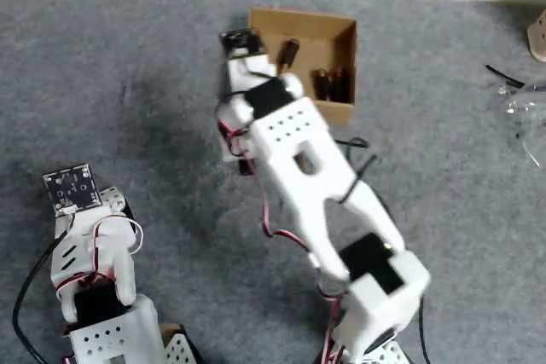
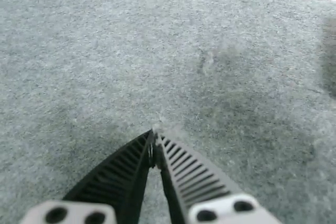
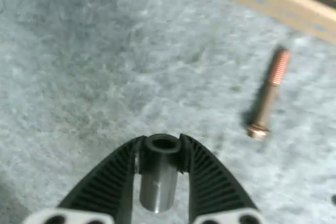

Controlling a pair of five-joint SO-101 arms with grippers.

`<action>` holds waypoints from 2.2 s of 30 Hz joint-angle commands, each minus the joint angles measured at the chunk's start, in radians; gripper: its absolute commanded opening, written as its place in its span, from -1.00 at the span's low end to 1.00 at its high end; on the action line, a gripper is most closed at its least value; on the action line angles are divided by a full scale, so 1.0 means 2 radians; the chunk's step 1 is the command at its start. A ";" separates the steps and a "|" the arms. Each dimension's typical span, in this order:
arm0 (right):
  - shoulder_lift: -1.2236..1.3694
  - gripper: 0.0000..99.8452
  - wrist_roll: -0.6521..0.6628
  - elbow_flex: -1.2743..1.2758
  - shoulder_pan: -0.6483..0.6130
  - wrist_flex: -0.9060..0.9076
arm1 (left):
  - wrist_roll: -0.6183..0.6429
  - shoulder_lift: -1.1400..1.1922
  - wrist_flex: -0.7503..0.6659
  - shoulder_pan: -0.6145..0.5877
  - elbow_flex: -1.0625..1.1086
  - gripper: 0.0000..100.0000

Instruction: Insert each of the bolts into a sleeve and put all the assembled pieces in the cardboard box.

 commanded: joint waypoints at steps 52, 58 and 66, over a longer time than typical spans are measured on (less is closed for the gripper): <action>-0.997 -0.99 0.166 0.969 0.273 -0.303 | -0.023 -0.003 0.008 0.132 0.026 -0.98; -0.997 -0.99 0.166 0.969 0.273 -0.303 | 0.016 0.003 0.026 0.161 -0.046 -0.99; -0.997 -0.99 0.167 0.969 0.273 -0.303 | 0.114 0.063 0.120 0.288 -0.158 -0.99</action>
